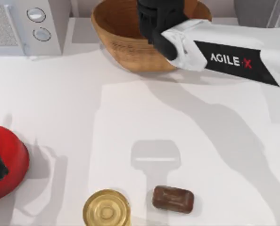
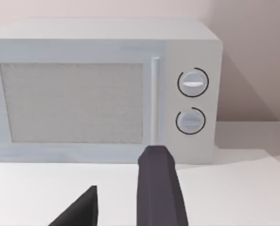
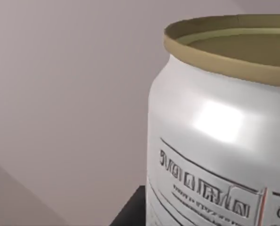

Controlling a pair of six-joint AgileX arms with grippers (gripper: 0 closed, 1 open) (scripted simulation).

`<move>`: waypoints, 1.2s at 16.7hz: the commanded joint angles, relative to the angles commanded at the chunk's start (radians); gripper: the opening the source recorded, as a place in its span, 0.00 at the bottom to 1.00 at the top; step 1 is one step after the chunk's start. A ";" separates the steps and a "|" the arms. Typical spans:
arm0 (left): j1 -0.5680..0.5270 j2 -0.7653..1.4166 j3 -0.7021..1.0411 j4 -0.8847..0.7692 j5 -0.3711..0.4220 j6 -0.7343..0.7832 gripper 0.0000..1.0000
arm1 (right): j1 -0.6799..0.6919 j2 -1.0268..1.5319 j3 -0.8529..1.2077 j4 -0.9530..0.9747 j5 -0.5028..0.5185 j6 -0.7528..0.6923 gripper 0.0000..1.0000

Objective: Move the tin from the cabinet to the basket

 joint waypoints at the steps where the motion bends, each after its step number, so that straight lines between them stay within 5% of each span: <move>1: 0.000 0.000 0.000 0.000 0.000 0.000 1.00 | 0.000 0.000 0.000 0.000 0.000 0.000 0.45; 8: 0.000 0.000 0.000 0.000 0.000 0.000 1.00 | 0.000 0.000 0.000 0.000 0.000 0.000 0.98; 20: 0.000 0.000 0.000 0.000 0.000 0.000 1.00 | 0.000 0.000 0.000 0.000 0.000 0.000 1.00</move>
